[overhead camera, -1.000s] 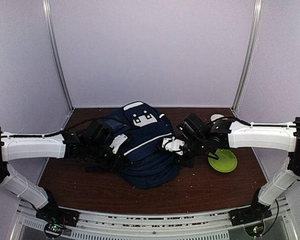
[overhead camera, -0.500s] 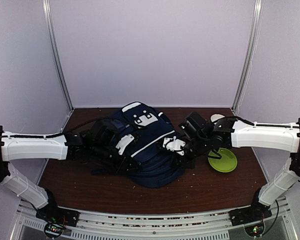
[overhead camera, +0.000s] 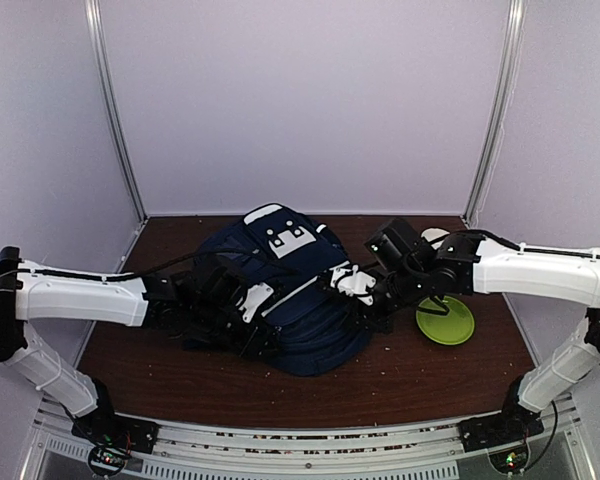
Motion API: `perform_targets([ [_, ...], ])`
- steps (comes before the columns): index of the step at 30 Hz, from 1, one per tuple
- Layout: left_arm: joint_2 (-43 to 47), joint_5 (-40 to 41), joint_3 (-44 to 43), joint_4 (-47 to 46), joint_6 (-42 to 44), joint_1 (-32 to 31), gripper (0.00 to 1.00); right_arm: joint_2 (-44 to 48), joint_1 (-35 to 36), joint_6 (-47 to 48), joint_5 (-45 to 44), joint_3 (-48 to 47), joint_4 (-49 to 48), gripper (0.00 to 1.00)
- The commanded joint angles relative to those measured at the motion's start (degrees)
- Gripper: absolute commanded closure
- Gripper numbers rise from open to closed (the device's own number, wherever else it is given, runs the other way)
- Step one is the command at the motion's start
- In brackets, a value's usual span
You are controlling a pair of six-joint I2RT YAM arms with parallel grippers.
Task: Pack the student bag
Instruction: Rotate the student bag at the center of the board.
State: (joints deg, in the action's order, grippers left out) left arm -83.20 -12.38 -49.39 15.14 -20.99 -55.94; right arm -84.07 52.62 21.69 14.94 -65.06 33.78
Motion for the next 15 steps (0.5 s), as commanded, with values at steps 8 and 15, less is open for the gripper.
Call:
perform_targets([
  [8,-6.07,4.44,-6.34,-0.55,-7.1,-2.77,0.79,2.21,-1.18,-1.48,-0.83,0.74,-1.58,0.67],
  [15,-8.12,1.68,-9.79,-2.51,-7.04,-3.95,1.0,4.27,-2.48,-1.74,-1.83,1.01,-1.9,0.67],
])
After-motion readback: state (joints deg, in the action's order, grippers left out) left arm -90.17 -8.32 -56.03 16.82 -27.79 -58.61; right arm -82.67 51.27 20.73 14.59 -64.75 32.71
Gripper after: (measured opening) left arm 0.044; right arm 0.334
